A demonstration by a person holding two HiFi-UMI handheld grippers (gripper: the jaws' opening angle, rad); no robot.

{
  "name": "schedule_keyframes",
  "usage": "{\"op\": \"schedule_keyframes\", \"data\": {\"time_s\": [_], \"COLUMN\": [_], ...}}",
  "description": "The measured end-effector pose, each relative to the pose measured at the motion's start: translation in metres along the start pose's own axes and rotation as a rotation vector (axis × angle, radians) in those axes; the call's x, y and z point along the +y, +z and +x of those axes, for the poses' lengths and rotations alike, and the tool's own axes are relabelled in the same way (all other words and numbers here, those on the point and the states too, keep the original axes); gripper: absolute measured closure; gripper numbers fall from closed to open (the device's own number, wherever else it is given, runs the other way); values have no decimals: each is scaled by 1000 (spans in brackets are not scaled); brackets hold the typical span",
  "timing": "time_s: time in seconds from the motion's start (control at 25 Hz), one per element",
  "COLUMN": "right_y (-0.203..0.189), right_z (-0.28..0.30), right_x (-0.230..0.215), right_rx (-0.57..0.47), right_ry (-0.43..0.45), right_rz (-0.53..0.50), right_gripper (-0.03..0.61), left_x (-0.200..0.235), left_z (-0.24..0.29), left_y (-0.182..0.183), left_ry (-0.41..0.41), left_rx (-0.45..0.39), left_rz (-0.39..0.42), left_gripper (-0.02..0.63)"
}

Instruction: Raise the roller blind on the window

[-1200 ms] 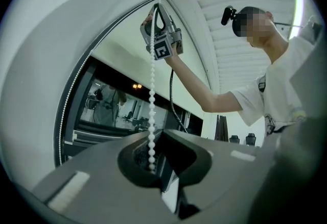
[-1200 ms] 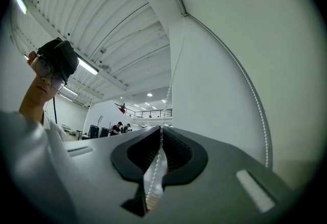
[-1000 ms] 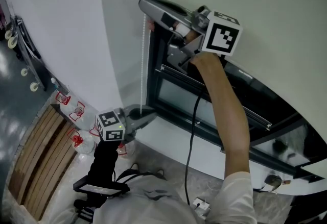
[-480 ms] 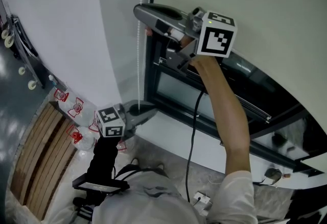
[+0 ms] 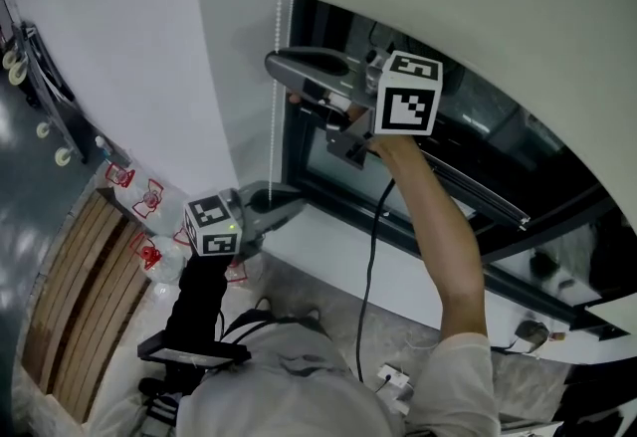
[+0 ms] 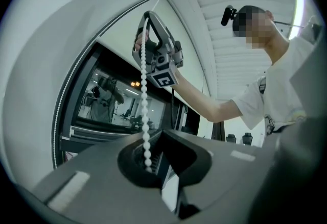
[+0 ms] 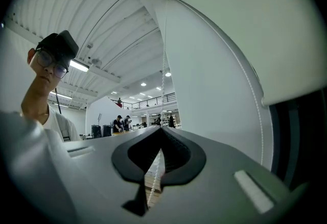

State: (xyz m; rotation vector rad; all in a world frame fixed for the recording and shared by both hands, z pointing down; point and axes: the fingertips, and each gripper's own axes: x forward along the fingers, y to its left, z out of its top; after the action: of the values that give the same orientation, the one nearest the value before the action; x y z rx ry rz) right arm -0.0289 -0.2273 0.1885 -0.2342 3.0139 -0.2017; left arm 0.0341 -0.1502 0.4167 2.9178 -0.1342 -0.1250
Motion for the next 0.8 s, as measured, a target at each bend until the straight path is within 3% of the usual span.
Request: {"op": "schedule_keyframes", "data": {"time_s": [0.36, 0.8], "right_y": [-59, -159], "right_z": [-2, -7], "right_x": [1, 2], "right_rx": [47, 192], "right_ry": [7, 2], "right_rz": [96, 212], "right_gripper": [574, 574], "left_x": [0, -1], "left_z": [2, 1], "left_y": [4, 7], "left_ry": [-7, -5], "left_rx": [-3, -4], "left_rz": [6, 16], "left_gripper": [615, 615]}}
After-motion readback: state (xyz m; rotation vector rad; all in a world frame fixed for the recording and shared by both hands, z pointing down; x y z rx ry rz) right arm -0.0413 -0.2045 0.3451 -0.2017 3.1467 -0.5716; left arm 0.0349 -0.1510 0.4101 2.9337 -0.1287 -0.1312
